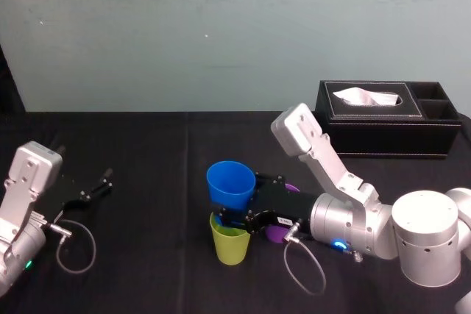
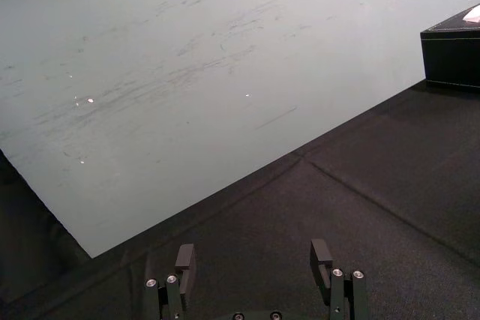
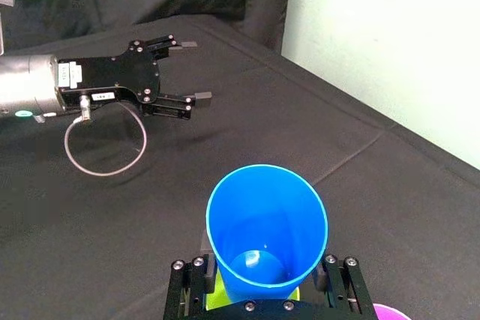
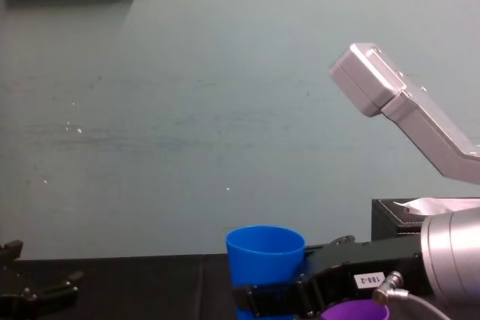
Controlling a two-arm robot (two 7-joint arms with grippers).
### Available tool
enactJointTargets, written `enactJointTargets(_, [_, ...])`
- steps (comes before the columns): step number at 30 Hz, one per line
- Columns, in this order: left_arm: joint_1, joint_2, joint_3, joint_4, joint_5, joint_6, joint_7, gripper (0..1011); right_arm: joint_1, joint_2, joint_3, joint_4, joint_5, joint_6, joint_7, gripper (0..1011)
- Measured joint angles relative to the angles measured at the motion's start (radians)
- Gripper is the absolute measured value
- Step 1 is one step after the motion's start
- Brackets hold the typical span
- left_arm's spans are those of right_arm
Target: Stack the three plastic cups sequentially using one hand.
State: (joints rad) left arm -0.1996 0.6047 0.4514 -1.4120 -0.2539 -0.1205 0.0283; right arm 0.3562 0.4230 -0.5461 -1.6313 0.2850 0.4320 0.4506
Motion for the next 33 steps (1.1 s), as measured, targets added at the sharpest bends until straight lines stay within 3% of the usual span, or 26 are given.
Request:
enactJointTargets(17, [0.0,0.0,0.0,0.0,0.0,0.0,0.0,1000,0.017,-0.012,-0.02,0.038,-0.018,-0.004,0.003,711])
enactJointTargets(33, [0.0,0.0,0.0,0.0,0.0,0.0,0.0,1000,0.006,-0.013,-0.017,0.034,-0.027,-0.008,0.005,711])
